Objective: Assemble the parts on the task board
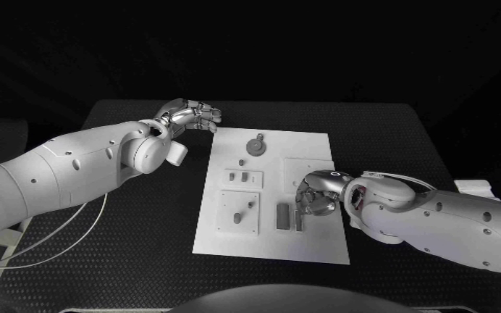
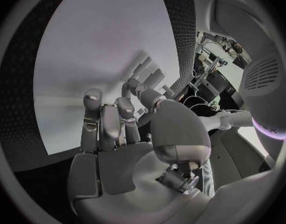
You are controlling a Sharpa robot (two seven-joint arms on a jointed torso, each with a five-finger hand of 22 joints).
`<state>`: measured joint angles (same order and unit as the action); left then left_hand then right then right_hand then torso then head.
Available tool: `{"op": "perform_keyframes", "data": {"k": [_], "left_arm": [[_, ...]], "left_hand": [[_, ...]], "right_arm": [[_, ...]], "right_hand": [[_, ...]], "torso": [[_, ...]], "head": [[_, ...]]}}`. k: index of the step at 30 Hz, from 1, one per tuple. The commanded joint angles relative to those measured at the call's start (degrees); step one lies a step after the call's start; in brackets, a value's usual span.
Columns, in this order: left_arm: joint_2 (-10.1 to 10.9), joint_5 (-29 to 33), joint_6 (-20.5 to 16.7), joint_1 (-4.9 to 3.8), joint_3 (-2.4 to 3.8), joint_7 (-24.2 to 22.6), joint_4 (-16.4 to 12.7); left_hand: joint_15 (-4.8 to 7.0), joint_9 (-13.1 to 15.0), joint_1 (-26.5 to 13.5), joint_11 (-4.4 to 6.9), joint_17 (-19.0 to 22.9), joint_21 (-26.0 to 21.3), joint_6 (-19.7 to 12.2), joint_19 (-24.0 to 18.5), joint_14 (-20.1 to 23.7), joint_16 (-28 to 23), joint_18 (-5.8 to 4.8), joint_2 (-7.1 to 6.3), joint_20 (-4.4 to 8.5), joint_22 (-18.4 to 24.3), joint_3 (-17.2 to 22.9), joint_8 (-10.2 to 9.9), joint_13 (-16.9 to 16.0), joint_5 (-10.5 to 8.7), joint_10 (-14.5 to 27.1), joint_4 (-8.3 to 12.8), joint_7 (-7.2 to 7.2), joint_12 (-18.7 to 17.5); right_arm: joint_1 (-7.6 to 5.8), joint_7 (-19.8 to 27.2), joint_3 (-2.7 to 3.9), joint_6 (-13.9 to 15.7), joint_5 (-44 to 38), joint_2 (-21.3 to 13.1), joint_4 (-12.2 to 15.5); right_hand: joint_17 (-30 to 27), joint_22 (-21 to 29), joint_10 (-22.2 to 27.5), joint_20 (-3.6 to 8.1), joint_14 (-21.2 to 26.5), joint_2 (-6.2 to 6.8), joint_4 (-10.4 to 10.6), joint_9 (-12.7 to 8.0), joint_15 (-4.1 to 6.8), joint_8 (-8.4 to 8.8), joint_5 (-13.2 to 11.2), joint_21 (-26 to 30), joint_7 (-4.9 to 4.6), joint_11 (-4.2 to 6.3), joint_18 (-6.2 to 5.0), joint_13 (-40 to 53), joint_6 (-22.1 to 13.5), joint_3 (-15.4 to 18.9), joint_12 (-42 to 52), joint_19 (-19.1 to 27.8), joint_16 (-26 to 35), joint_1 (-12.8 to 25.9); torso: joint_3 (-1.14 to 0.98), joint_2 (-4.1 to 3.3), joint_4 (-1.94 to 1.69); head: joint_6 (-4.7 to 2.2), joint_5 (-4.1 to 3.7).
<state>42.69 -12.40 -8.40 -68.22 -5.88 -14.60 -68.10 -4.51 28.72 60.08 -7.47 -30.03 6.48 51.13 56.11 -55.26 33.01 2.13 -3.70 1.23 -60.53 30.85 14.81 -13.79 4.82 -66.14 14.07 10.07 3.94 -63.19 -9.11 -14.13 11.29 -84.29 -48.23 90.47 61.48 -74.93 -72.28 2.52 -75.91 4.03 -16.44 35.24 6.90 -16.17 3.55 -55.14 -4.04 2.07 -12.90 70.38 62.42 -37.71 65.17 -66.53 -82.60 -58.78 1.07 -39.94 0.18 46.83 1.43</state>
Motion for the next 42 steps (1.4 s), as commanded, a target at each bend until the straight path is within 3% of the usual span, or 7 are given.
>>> {"op": "perform_keyframes", "data": {"k": [1, 12, 23, 25, 29, 36, 42], "left_arm": [[-0.12, 0.27, 0.79, -0.06, 0.03, -0.59, -0.08], [-1.18, 0.48, 0.65, -0.04, 0.03, -1.43, 1.72], [-1.29, 2.12, 2.23, 0.05, 0.07, -2.75, 4.16], [-1.53, 2.13, 2.53, -0.11, 0.08, -3.05, 5.07], [-1.86, 2.13, 3.12, -0.65, 0.1, -3.18, 6.29], [-3.48, 2.51, 3.79, -1.07, 0.14, -3.91, 9.25], [-4.68, 3.07, 4.16, -1.06, 0.16, -4.3, 11.31]], "left_hand": [[-0.03, -0.09, -0.44, -0.12, -0.09, -0.4, -0.4, 0.45, -0.53, -0.26, 0.4, -0.02, -0.05, -0.06, -0.08, 0.19, 0.09, 0.36, 0.44, -0.31, 0.01, 0.06], [-0.06, -0.09, -0.57, -0.14, -0.18, -0.46, -0.36, 0.41, -0.48, -0.37, 0.37, -0.04, -0.09, -0.09, -0.13, 0.24, 0.1, 0.32, 0.45, -0.4, 0.0, 0.07], [-0.27, -0.12, -0.93, -0.09, -0.3, -0.82, -0.32, -0.07, -0.01, -0.99, 0.29, 0.06, -0.25, -0.07, -0.44, 0.37, 0.08, -0.04, 0.36, -0.4, -0.04, 0.13], [-0.79, -0.13, -1.29, -0.12, 0.03, -1.69, -0.33, -1.55, 1.61, -2.21, -0.07, 0.04, -0.7, 0.24, -0.73, 0.42, 0.13, -0.6, 0.45, -0.28, -0.06, 0.08], [-2.09, -0.28, -1.68, -0.41, 0.63, -2.82, -0.76, -5.58, 4.74, -5.58, -0.62, 0.46, -2.03, 1.68, -1.08, 0.45, 0.77, -0.98, 1.71, 0.37, -0.16, -0.16], [-3.77, -0.75, -2.26, -0.71, 2.17, -2.93, -2.26, -10.81, 10.54, -10.85, -1.27, 0.51, -3.77, 5.46, -0.91, 0.1, 3.02, -1.33, 5.33, 0.8, -0.51, -0.26], [-4.19, -1.01, -2.93, -0.53, 3.29, -2.89, -4.05, -12.73, 13.02, -13.16, -1.71, 0.42, -4.39, 8.74, -1.5, -0.4, 5.27, -1.8, 8.16, 1.09, -0.95, -0.25]], "right_arm": [[0.15, -0.53, -0.07, 2.23, -1.54, -0.18, 0.14], [-2.85, 12.07, 0.51, 10.34, 23.82, -0.49, -3.87], [-5.15, 24.65, 5.93, 6.69, 46.33, 8.67, -25.54], [-5.13, 25.33, 6.64, 5.37, 50.57, 10.59, -29.14], [-5.03, 26.34, 7.62, 2.15, 57.25, 13.7, -35.15], [-4.1, 27.52, 9.61, -1.24, 64.74, 16.85, -41.33], [-4.01, 28.02, 10.22, -1.96, 65.2, 16.85, -40.89]], "right_hand": [[0.0, -0.8, -0.41, 0.07, -0.02, 0.48, 0.09, -0.24, 0.32, 0.16, -0.29, -0.36, -0.18, -0.1, -2.1, -0.02, 0.38, 0.23, 0.11, -0.49, -0.29, 0.11], [-4.08, -0.4, 2.79, -0.09, 2.63, 3.0, 1.06, -0.93, -0.48, 2.37, -0.31, 0.74, -1.81, -1.59, -2.1, -2.68, -3.94, -0.62, -3.74, 0.29, 1.61, 0.78], [-6.8, 0.03, 6.73, -1.7, 7.16, 2.59, 0.48, -0.79, -1.17, 2.8, -0.31, 3.03, -2.52, -2.26, -2.01, -4.07, -5.51, -0.51, -6.56, 3.62, 4.78, 1.01], [-8.71, 1.25, 12.38, -3.34, 13.18, 1.08, 0.75, -0.76, -3.84, 3.13, 1.14, 7.18, -1.63, -3.43, -0.75, -7.6, -6.5, -2.36, -12.98, 9.66, 10.38, 1.48], [-13.68, 4.82, 14.74, -5.97, 17.88, 1.03, 0.14, -0.89, -3.93, 4.21, -0.8, 13.87, -5.02, -4.82, 0.3, -18.92, -9.77, -2.45, -25.0, 15.44, 20.98, 1.69], [-27.4, 13.01, 18.08, -11.23, 29.71, -0.92, 0.11, -1.84, -13.79, 5.54, -0.34, 29.14, -5.32, -9.16, 4.01, -40.43, -15.28, -2.9, -47.13, 31.06, 49.81, 3.29], [-32.37, 16.47, 17.85, -13.34, 32.63, -2.24, -0.03, -2.99, -15.27, 5.06, -0.12, 35.64, -5.16, -9.91, 5.07, -50.92, -17.01, 1.87, -54.32, 36.58, 59.19, 3.51]], "torso": [[0.04, 0.02, 0.01], [0.19, 0.28, 0.11], [0.47, 2.0, 0.98], [0.45, 2.5, 1.05], [0.52, 3.39, 0.92], [0.51, 4.25, 0.41], [0.4, 4.69, -0.16]], "head": [[-0.43, -0.12], [-4.87, -1.52], [-11.35, -2.24], [-12.4, -2.14], [-13.63, -2.19], [-15.39, -2.49], [-15.64, -2.44]]}}
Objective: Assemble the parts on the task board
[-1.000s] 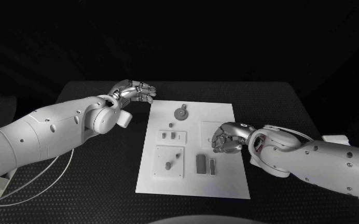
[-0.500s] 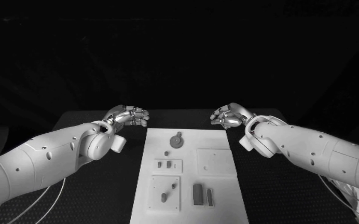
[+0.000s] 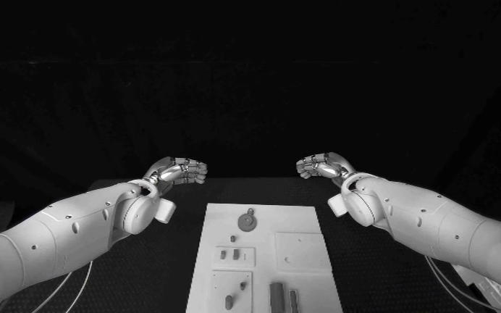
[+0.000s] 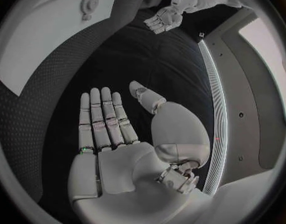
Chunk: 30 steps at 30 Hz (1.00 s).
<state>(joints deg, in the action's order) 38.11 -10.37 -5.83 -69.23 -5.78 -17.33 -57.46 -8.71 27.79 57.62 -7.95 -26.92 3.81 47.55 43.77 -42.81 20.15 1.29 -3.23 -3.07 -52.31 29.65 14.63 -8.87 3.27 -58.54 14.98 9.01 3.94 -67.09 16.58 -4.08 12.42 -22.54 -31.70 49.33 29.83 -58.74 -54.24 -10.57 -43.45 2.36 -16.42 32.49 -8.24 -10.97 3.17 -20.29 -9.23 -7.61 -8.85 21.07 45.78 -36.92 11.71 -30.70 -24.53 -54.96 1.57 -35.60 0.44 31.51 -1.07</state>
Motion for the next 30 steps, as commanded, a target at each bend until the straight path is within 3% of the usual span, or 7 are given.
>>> {"op": "perform_keyframes", "data": {"k": [1, 2, 3, 4, 5, 17, 30], "left_arm": [[-0.17, 1.04, 1.54, -0.05, 0.07, -1.58, 0.9], [-0.16, 1.05, 1.53, -0.05, 0.07, -1.58, 0.96], [-0.08, 0.18, 0.25, 0.0, 0.01, -0.22, 0.83], [-0.07, 0.2, 0.18, 0.01, 0.02, -0.24, 0.77], [-0.04, 0.24, 0.01, 0.05, 0.05, -0.29, 0.62], [2.02, 3.4, -11.93, 2.87, 1.84, -4.09, -9.71], [5.86, 9.27, -34.12, 8.09, 5.16, -11.14, -28.9]], "left_hand": [[-0.07, -0.09, -0.55, -0.06, 0.29, -0.22, -0.67, -0.54, 0.75, -0.47, -0.92, -0.05, -0.14, 0.85, -0.42, -0.27, 0.57, -0.29, 0.83, 0.21, 0.1, -0.26], [-0.13, -0.1, -0.6, -0.08, 0.36, -0.22, -0.83, -0.65, 0.9, -0.59, -0.96, -0.07, -0.18, 1.07, -0.51, -0.33, 0.73, -0.32, 1.07, 0.24, 0.1, -0.29], [8.71, -27.79, -17.29, 7.95, 26.92, -3.81, -47.55, -43.77, 42.81, -20.15, -1.29, 3.23, 3.07, 52.31, -29.65, -14.63, 8.87, -3.27, 18.16, -14.98, -9.01, -3.94], [8.71, -27.79, -57.62, 7.95, 26.92, -3.81, -47.55, -43.77, 42.81, -20.15, -1.29, 3.23, 3.07, 52.31, -29.65, -14.63, 8.87, -3.27, 58.54, -14.98, -9.01, -3.94], [8.71, -27.79, -57.62, 7.95, 26.92, -3.81, -47.55, -43.77, 42.81, -20.15, -1.29, 3.23, 3.07, 52.31, -29.65, -14.63, 8.87, -3.27, 58.54, -14.98, -9.01, -3.94], [8.71, -27.79, -57.62, 7.95, 26.92, -3.81, -47.55, -43.77, 42.81, -20.15, -1.29, 3.23, 3.07, 52.31, -29.65, -14.63, 8.87, -3.27, 58.54, -14.98, -9.01, -3.94], [8.71, -27.79, -57.62, 7.95, 26.92, -3.81, -47.55, -43.77, 42.81, -20.15, -1.29, 3.23, 3.07, 52.31, -29.65, -14.63, 8.87, -3.27, 58.54, -14.98, -9.01, -3.94]], "right_arm": [[-0.08, 2.39, 0.25, -3.09, 3.46, 0.35, 0.34], [-0.06, 2.42, 0.28, -3.12, 3.46, 0.34, 0.41], [-0.13, 0.51, 0.28, -0.68, 1.13, 0.25, 0.21], [-0.12, 0.53, 0.29, -0.63, 1.17, 0.23, 0.28], [-0.09, 0.58, 0.3, -0.49, 1.26, 0.18, 0.45], [2.0, 4.34, 1.43, 9.08, 7.59, -3.74, 12.4], [6.02, 11.56, 3.59, 27.5, 19.77, -11.27, 35.39]], "right_hand": [[-1.07, 0.33, -0.43, -0.42, -0.09, -0.65, 0.13, -0.39, -0.17, -0.27, 0.19, 1.09, -0.02, -0.28, 1.05, -2.58, -0.42, 1.64, -1.29, 0.87, 1.6, -0.33], [-1.26, 0.37, -0.64, -0.47, -0.28, -0.71, 0.12, -0.51, -0.2, -0.34, 0.13, 1.27, -0.02, -0.28, 1.01, -3.13, -0.45, 1.9, -1.48, 0.91, 1.86, -0.42], [-29.83, 17.86, 54.24, 10.57, 43.45, -2.36, 16.42, -32.49, 8.24, 10.97, -3.17, 20.29, 9.23, 7.61, 8.85, -21.07, -45.78, 36.92, -11.71, 30.7, 24.53, 54.96], [-29.83, 18.21, 54.24, 10.57, 43.45, -2.36, 16.42, -32.49, 8.24, 10.97, -3.17, 20.29, 9.23, 7.61, 8.85, -21.07, -45.78, 36.92, -11.71, 30.7, 24.53, 54.96], [-29.83, 58.74, 54.24, 10.57, 43.45, -2.36, 16.42, -32.49, 8.24, 10.97, -3.17, 20.29, 9.23, 7.61, 8.85, -21.07, -45.78, 36.92, -11.71, 30.7, 24.53, 54.96], [-29.83, 58.74, 54.24, 10.57, 43.45, -2.36, 16.42, -32.49, 8.24, 10.97, -3.17, 20.29, 9.23, 7.61, 8.85, -21.07, -45.78, 36.92, -11.71, 30.7, 24.53, 54.96], [-29.83, 58.74, 54.24, 10.57, 43.45, -2.36, 16.42, -32.49, 8.24, 10.97, -3.17, 20.29, 9.23, 7.61, 8.85, -21.07, -45.78, 36.92, -11.71, 30.7, 24.53, 54.96]], "torso": [[-0.2, 0.34, -0.35], [-0.25, 0.35, -0.3], [-0.07, 0.18, -0.22], [-0.08, 0.21, -0.22], [-0.11, 0.3, -0.23], [-1.5, 4.22, -0.43], [-1.57, 4.42, -0.44]], "head": [[-0.45, 0.04], [-0.46, 0.03], [-0.28, 0.01], [-0.26, 0.02], [-0.19, 0.04], [2.72, 1.02], [2.87, 1.07]]}}
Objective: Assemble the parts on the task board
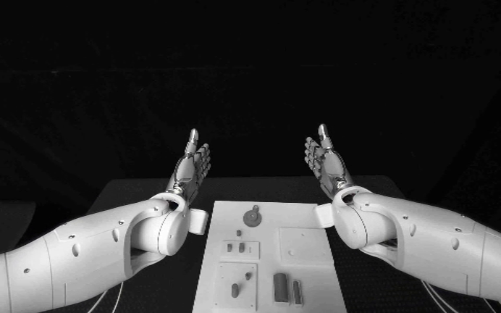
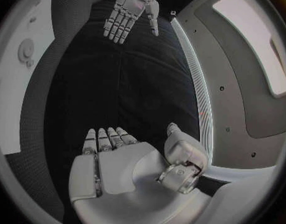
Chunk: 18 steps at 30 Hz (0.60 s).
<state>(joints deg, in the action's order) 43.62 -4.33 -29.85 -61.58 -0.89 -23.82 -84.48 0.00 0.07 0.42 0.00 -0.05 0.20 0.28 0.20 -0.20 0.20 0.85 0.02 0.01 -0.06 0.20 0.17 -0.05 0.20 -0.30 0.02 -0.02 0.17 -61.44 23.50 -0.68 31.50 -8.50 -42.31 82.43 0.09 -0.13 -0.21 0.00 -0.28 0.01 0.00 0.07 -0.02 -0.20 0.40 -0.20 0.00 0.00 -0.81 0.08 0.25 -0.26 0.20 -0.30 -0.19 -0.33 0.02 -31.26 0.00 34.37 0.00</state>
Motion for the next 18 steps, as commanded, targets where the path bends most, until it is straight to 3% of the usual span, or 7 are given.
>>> {"op": "perform_keyframes", "data": {"k": [1, 7, 18], "left_arm": [[0.51, 3.48, -11.02, 0.66, 0.4, -4.94, -2.66], [1.07, 4.32, -14.23, 1.41, 0.88, -5.96, -5.44], [1.08, 4.33, -14.27, 1.42, 0.89, -5.98, -5.47]], "left_hand": [[0.0, -0.07, -0.42, 0.0, 0.05, -0.2, -0.28, -0.2, 0.2, -0.2, -0.85, -0.02, -0.01, 0.06, -0.2, -0.17, 0.05, -0.2, 0.3, -0.02, 0.02, -0.17], [0.0, -0.07, -0.42, 0.0, 0.05, -0.2, -0.28, -0.2, 0.2, -0.2, -0.85, -0.02, -0.01, 0.06, -0.2, -0.17, 0.05, -0.2, 0.3, -0.02, 0.02, -0.17], [0.0, -0.07, -0.42, 0.0, 0.05, -0.2, -0.28, -0.2, 0.2, -0.2, -0.85, -0.02, -0.01, 0.06, -0.2, -0.17, 0.05, -0.2, 0.3, -0.02, 0.02, -0.17]], "right_arm": [[0.55, 4.98, 0.28, 9.26, 6.28, -1.01, 3.33], [1.25, 6.23, 0.66, 12.46, 8.4, -2.32, 7.33], [1.28, 6.3, 0.68, 12.62, 8.5, -2.38, 7.53]], "right_hand": [[-0.09, 0.13, 0.21, 0.0, 0.28, -0.01, 0.0, -0.07, 0.02, 0.2, -0.4, 0.2, 0.0, 0.0, 0.81, -0.08, -0.25, 0.26, -0.2, 0.3, 0.19, 0.33], [-0.09, 0.13, 0.21, 0.0, 0.28, -0.01, 0.0, -0.07, 0.02, 0.2, -0.4, 0.2, 0.0, 0.0, 0.81, -0.08, -0.25, 0.26, -0.2, 0.3, 0.19, 0.33], [-0.09, 0.13, 0.21, 0.0, 0.28, -0.01, 0.0, -0.07, 0.02, 0.2, -0.4, 0.2, 0.0, 0.0, 0.81, -0.08, -0.25, 0.26, -0.2, 0.3, 0.19, 0.33]], "torso": [[-0.02, 0.08, 0.0], [-0.02, 0.08, 0.0], [-0.02, 0.08, 0.0]], "head": [[0.01, 0.0], [0.01, 0.0], [0.01, 0.0]]}}
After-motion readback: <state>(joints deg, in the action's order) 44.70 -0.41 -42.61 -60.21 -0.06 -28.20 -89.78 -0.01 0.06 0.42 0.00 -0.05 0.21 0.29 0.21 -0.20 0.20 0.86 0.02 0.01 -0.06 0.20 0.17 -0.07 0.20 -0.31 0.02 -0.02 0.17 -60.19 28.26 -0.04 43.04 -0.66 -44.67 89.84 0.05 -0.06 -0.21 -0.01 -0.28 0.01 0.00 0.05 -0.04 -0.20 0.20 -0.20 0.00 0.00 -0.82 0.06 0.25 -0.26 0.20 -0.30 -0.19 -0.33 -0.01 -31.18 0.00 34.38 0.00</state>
